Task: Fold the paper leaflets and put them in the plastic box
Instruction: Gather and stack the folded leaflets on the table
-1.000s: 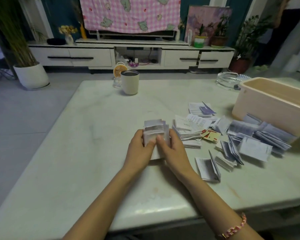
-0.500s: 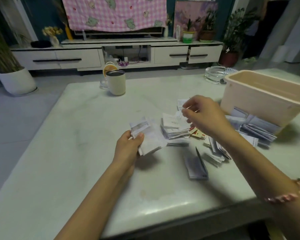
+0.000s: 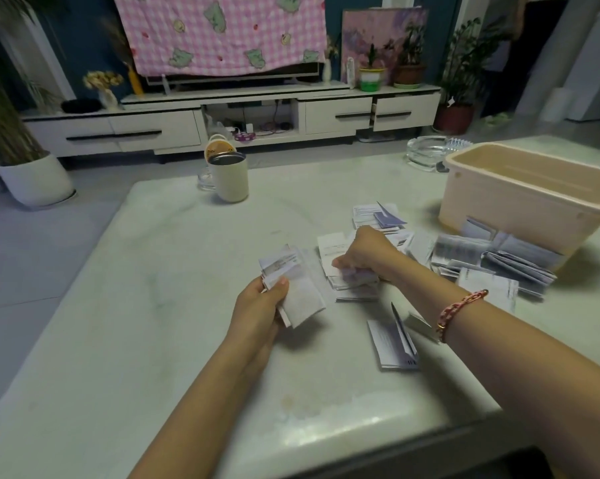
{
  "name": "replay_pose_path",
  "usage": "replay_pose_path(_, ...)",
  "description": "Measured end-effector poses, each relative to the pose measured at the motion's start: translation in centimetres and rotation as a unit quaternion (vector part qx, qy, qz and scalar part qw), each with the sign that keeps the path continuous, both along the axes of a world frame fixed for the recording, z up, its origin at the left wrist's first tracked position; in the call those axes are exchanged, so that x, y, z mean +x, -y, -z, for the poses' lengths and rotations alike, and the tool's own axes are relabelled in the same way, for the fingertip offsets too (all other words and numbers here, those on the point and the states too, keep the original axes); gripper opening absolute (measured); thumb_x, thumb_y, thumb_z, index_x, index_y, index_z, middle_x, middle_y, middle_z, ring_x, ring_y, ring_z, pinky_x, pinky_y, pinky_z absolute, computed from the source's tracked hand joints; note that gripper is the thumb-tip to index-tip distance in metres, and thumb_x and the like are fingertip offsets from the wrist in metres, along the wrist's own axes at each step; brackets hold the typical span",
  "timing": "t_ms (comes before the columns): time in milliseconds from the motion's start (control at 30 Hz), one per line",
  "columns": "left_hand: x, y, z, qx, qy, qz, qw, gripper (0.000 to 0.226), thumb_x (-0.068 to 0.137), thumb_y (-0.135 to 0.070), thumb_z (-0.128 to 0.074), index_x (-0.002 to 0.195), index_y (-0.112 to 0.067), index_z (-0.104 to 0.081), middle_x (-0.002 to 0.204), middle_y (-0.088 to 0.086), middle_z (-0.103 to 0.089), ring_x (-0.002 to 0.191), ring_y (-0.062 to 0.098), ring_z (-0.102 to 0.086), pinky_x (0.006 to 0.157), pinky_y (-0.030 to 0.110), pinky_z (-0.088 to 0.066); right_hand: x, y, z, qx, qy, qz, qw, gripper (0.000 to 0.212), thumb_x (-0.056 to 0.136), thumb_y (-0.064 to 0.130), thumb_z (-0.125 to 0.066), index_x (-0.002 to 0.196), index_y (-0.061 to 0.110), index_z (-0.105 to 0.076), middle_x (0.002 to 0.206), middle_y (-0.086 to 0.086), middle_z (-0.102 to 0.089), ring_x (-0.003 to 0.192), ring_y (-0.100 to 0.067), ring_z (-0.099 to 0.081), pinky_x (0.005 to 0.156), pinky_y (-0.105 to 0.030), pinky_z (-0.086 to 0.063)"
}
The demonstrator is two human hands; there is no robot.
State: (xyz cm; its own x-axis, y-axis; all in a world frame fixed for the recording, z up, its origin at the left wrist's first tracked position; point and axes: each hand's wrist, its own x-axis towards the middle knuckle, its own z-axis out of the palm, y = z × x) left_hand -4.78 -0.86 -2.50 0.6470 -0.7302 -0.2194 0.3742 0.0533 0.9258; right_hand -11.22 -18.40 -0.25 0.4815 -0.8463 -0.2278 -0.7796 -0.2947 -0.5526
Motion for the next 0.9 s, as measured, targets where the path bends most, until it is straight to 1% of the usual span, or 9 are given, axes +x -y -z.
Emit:
replay_pose_path(67,0.1,0.1,-0.2,-0.025,-0.060,0.002,0.998,0.021,0.098,-0.005,-0.040,0.105,-0.011,-0.059,0.093,0.000,-0.067,0.080,0.012,-0.065,0.065,0.022,-0.055,-0.5,0.4,0.2,0.013,0.026,0.008,1.000,0.030,0.078,0.010,-0.070,0.054,0.010,-0.050,0.048,-0.002,-0.052,0.046,-0.015,-0.049,0.035,-0.018,-0.029)
replay_pose_path(133,0.2,0.1,-0.2,-0.043,-0.119,-0.002,0.992,0.025,0.098,-0.005,-0.038,0.116,-0.007,-0.055,0.101,0.005,-0.066,0.090,0.017,-0.063,0.076,0.026,-0.052,-1.0,0.8,0.0,0.021,0.039,0.003,0.999,0.025,0.080,0.014,-0.070,0.062,0.008,-0.053,0.057,-0.004,-0.050,0.053,-0.018,-0.047,0.043,-0.022,-0.030)
replay_pose_path(233,0.5,0.0,-0.4,-0.041,-0.157,0.003,0.987,0.029,0.098,-0.007,-0.037,0.123,-0.004,-0.052,0.108,0.010,-0.063,0.097,0.023,-0.060,0.087,0.032,-0.047,-2.2,0.9,-0.8,0.076,0.138,0.001,0.987,0.023,0.080,0.015,-0.072,0.066,0.008,-0.056,0.059,-0.004,-0.049,0.048,-0.016,-0.038,0.047,-0.023,-0.030)
replay_pose_path(367,0.7,-0.3,-1.0,-0.063,-0.157,0.022,0.985,0.025,0.098,-0.012,-0.038,0.115,-0.004,-0.056,0.097,0.005,-0.066,0.085,0.017,-0.062,0.075,0.027,-0.049,-3.4,-1.1,-2.5,0.097,0.229,-0.053,0.967,0.025,0.079,0.009,-0.072,0.063,0.012,-0.053,0.052,0.001,-0.056,0.043,-0.010,-0.050,0.040,-0.016,-0.038)
replay_pose_path(533,0.2,-0.5,-1.7,-0.100,-0.165,0.042,0.980,0.032,0.100,-0.014,-0.034,0.125,-0.002,-0.050,0.117,0.008,-0.062,0.093,0.013,-0.062,0.069,0.021,-0.055,-3.2,-4.5,-2.8,0.121,0.251,-0.126,0.952,0.018,0.080,0.005,-0.071,0.070,0.009,-0.057,0.059,-0.006,-0.057,0.049,-0.012,-0.049,0.048,-0.017,-0.046)
replay_pose_path(633,0.3,-0.5,-1.3,-0.099,-0.140,0.035,0.985,0.034,0.101,-0.015,-0.033,0.127,-0.002,-0.049,0.124,0.011,-0.060,0.104,0.018,-0.061,0.079,0.026,-0.051,-3.1,-5.9,-2.6,0.116,0.259,-0.147,0.948,0.012,0.084,0.002,-0.063,0.076,0.007,-0.057,0.057,-0.004,-0.055,0.042,-0.007,-0.048,0.048,-0.018,-0.045)
replay_pose_path(733,0.6,-0.6,-0.9,-0.084,-0.083,0.022,0.993,0.032,0.101,-0.016,-0.033,0.123,-0.004,-0.052,0.123,0.013,-0.061,0.103,0.019,-0.062,0.081,0.025,-0.051,-3.1,-7.0,-2.2,0.102,0.255,-0.159,0.948,0.010,0.086,0.003,-0.058,0.078,0.009,-0.059,0.058,-0.003,-0.056,0.040,-0.004,-0.049,0.050,-0.020,-0.046)
replay_pose_path(833,0.8,-0.7,-0.3,-0.059,0.004,0.011,0.998,0.030,0.100,-0.017,-0.036,0.119,-0.005,-0.055,0.114,0.010,-0.065,0.100,0.021,-0.064,0.086,0.029,-0.052,-3.1,-7.8,-1.6,0.083,0.257,-0.164,0.949,0.017,0.090,0.007,-0.053,0.083,-0.006,-0.062,0.060,-0.008,-0.055,0.041,-0.008,-0.049,0.047,-0.020,-0.045)
replay_pose_path(900,0.7,-0.8,-0.1,-0.016,0.078,-0.007,0.997,0.027,0.099,-0.018,-0.040,0.116,-0.007,-0.058,0.109,0.008,-0.068,0.098,0.023,-0.065,0.089,0.035,-0.051,-3.0,-8.2,-1.0,0.051,0.259,-0.158,0.952,0.026,0.093,0.007,-0.049,0.085,-0.015,-0.059,0.063,-0.014,-0.053,0.044,-0.014,-0.050,0.048,-0.025,-0.046)
